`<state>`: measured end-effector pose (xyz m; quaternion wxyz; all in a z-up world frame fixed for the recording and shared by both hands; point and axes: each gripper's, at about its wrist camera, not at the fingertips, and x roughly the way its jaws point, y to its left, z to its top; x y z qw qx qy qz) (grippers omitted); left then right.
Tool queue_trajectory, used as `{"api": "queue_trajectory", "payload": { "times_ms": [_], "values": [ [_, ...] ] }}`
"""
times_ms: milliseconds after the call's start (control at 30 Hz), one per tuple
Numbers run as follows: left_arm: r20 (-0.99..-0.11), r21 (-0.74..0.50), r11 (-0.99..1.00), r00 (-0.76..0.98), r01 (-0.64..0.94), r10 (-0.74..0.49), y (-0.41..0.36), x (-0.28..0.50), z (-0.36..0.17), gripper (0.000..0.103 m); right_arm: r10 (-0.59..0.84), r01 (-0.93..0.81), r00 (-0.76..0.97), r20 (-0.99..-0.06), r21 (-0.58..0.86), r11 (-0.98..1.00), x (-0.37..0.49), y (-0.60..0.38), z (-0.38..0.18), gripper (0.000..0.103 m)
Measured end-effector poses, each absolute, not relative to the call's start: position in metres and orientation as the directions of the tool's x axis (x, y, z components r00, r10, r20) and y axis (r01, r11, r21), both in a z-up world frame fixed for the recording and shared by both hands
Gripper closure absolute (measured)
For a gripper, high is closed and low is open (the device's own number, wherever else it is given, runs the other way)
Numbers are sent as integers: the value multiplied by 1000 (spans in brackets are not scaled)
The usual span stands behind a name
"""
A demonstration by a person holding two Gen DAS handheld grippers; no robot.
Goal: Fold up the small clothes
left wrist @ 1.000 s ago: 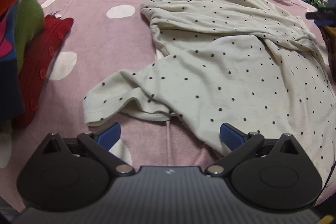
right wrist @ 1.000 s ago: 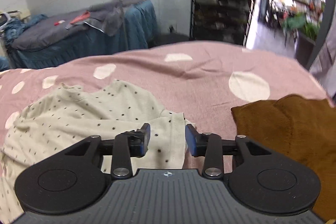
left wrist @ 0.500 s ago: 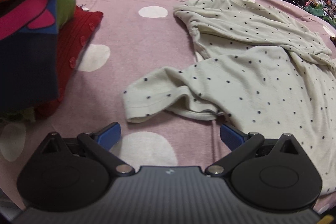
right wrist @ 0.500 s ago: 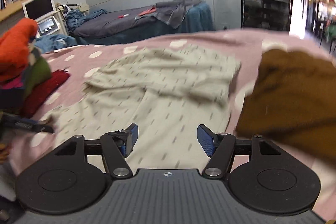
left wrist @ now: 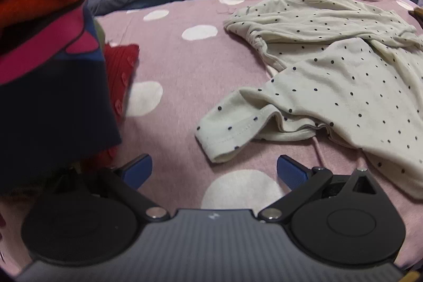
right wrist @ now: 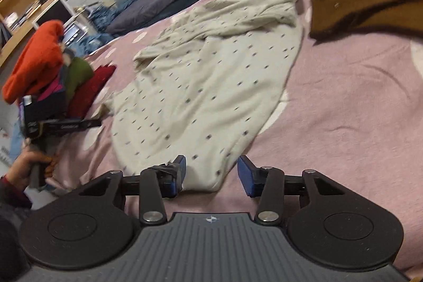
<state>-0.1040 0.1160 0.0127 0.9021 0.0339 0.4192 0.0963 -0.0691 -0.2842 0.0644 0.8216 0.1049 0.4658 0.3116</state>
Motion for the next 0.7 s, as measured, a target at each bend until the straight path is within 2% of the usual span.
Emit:
{"api": "queue_trajectory", "payload": {
  "times_ms": [167,233,333,367,400,433,467,500,567,667,700],
  "values": [
    [-735,179,974,639,-137,225,117,-88,9,5,674,-353,307,-672,577,736,-73,-288,54,26],
    [-727,188,976,652,-112,215,115,-80,5,13,689,-355,296,-662,593,723,-71,-285,52,26],
    [-721,196,978,666,-69,192,107,-70,1,35,707,-366,279,-650,608,704,-66,-280,49,29],
    [-728,185,981,664,-48,170,104,-68,2,52,708,-370,274,-650,609,702,-64,-278,49,38],
    [-736,178,984,659,-30,153,101,-66,3,66,709,-372,267,-652,609,701,-62,-277,47,54],
    [-739,185,983,657,-11,147,97,-65,5,73,710,-373,262,-654,610,699,-60,-275,46,64],
    [-744,197,980,652,5,146,93,-65,6,88,713,-373,255,-653,613,696,-59,-275,45,86],
    [-750,200,979,646,23,139,90,-65,9,97,717,-373,253,-650,618,692,-57,-275,46,91],
    [-758,159,985,647,66,79,89,-70,22,98,738,-369,255,-625,642,672,-55,-283,57,94],
    [-738,90,991,675,97,1,97,-84,57,98,815,-362,275,-510,731,579,-49,-315,92,96],
    [-718,74,991,696,115,-27,100,-92,72,98,823,-383,287,-490,729,567,-48,-327,108,100]
  ]
}}
